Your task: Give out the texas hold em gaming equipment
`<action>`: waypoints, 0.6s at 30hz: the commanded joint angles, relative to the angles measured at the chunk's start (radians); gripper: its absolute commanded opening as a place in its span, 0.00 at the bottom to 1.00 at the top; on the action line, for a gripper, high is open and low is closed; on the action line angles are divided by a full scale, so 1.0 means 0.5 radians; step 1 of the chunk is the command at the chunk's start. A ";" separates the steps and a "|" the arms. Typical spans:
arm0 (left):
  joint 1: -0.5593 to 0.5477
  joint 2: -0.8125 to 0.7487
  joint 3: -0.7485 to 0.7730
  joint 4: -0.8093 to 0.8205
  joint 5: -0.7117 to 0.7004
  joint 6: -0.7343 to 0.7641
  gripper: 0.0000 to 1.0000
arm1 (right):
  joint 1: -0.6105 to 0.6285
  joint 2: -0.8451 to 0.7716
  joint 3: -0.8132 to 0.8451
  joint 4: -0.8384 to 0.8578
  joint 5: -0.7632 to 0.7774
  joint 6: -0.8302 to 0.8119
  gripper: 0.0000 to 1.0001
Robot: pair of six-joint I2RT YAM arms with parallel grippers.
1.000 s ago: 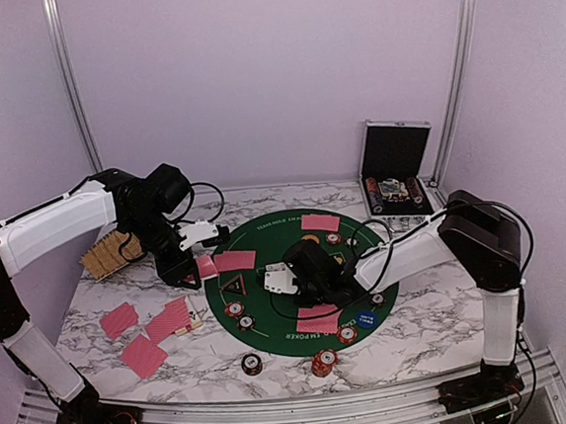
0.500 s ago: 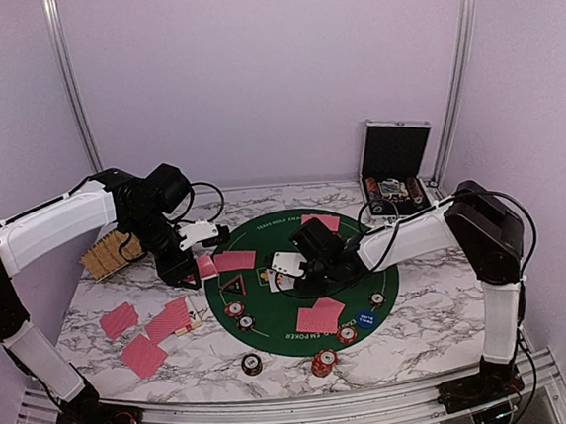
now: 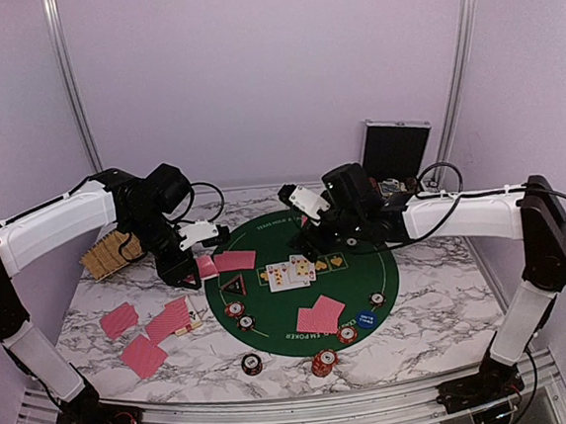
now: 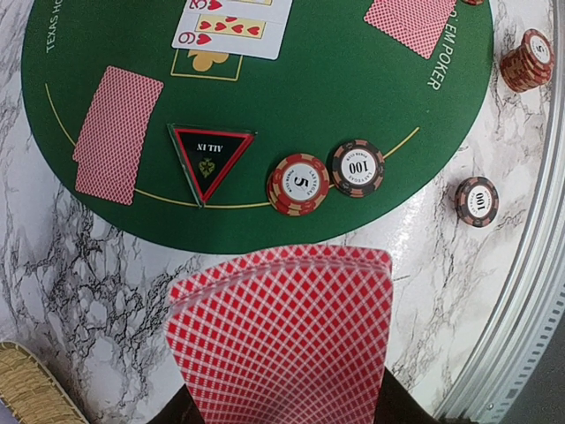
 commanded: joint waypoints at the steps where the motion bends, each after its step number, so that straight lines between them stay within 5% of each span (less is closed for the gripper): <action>1: 0.011 -0.075 0.042 -0.031 0.048 0.020 0.52 | -0.291 -0.117 0.042 0.397 -1.180 0.629 0.99; 4: 0.011 -0.092 0.036 -0.030 0.043 0.028 0.51 | -0.383 0.053 0.095 0.544 -1.667 0.892 0.99; 18: 0.011 -0.099 0.061 -0.030 0.054 0.013 0.51 | -0.366 0.188 0.187 0.460 -1.357 1.439 0.99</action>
